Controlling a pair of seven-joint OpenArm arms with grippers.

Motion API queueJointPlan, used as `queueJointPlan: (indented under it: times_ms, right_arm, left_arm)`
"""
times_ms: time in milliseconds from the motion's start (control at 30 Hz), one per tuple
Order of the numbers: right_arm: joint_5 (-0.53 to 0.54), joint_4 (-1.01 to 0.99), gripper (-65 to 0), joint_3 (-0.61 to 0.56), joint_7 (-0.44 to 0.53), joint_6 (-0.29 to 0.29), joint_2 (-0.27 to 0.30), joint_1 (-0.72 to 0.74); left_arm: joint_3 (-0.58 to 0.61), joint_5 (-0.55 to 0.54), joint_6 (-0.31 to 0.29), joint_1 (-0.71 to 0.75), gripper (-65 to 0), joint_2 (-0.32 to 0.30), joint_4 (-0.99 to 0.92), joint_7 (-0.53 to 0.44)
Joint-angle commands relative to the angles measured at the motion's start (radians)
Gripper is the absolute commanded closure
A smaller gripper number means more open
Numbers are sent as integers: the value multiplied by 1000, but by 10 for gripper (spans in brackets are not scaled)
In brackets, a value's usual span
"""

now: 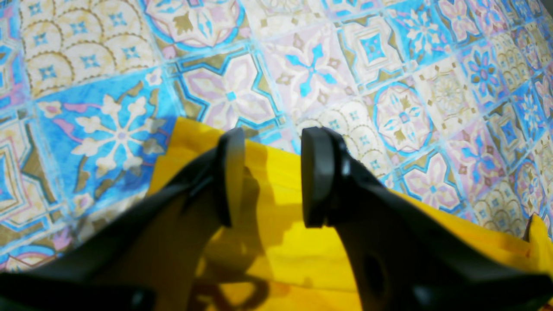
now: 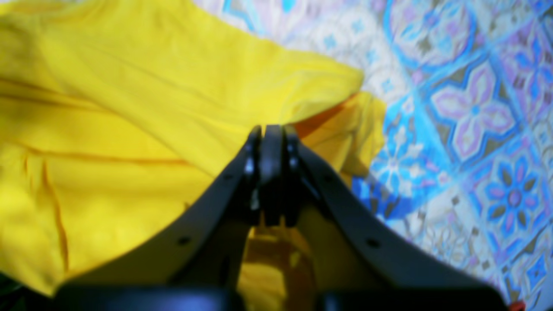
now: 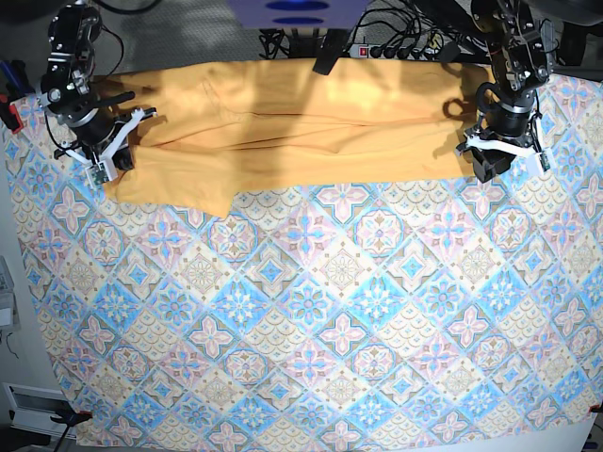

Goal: Fold the T-shirt properly
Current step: 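Pull the right gripper's edge along the collar to straighten the fold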

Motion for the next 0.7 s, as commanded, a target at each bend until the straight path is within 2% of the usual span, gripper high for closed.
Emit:
queueJointPlan:
  times_ms: [0,67,167,233,467,533,667]
  right_arm:
    - [3,20,0,30,19,-7,18,-6]
    - [3,27,0,65,19,-4,18,-21]
    - [3,49,0,110,15,41,18,-44]
    - [3,50,0,127,13,45,18,-49]
    - [1,-3,-8,78,19,45,13,-43]
    - [1,-19,-42,81,21,44,12,-41]
    - [1,-16,-159,95,73,44,10,-24]
  left_arm:
    - [-3,-5,-5,0,-218,-9,15,-19]
    - [-3,-3,-5,0,-218,-9,10,-19]
    - [-3,-5,-5,-2,-218,-9,-22,-19]
    - [-3,-5,-5,-2,-218,-9,-38,-19]
    - [-3,-6,-5,-3,-218,-9,-35,-19]
    - [-3,-6,-5,-3,-218,-9,-35,-19]
    - [-4,-6,-5,0,-218,-11,-35,-19]
